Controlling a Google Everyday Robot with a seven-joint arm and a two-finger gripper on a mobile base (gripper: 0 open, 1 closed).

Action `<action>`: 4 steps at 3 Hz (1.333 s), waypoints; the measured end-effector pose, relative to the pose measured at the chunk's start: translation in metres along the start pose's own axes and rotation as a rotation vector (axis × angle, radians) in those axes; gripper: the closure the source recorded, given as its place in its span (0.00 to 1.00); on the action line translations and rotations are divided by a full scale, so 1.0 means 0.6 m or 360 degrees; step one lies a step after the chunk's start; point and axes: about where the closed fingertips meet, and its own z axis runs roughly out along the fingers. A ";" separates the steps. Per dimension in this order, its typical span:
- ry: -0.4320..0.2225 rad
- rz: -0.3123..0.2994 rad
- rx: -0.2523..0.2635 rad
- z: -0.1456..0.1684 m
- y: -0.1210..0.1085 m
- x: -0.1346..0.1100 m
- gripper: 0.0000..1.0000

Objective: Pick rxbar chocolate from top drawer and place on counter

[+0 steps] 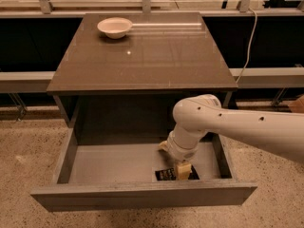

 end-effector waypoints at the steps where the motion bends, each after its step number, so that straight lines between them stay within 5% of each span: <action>1: 0.0000 0.0000 0.0000 -0.008 0.000 -0.002 0.49; 3: 0.0000 0.0000 0.0000 -0.028 0.000 -0.006 0.95; 4: -0.0146 -0.0125 0.0185 -0.051 -0.051 -0.027 1.00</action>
Offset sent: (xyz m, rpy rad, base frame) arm 0.0446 0.0040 -0.0265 0.0989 -0.1067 0.0499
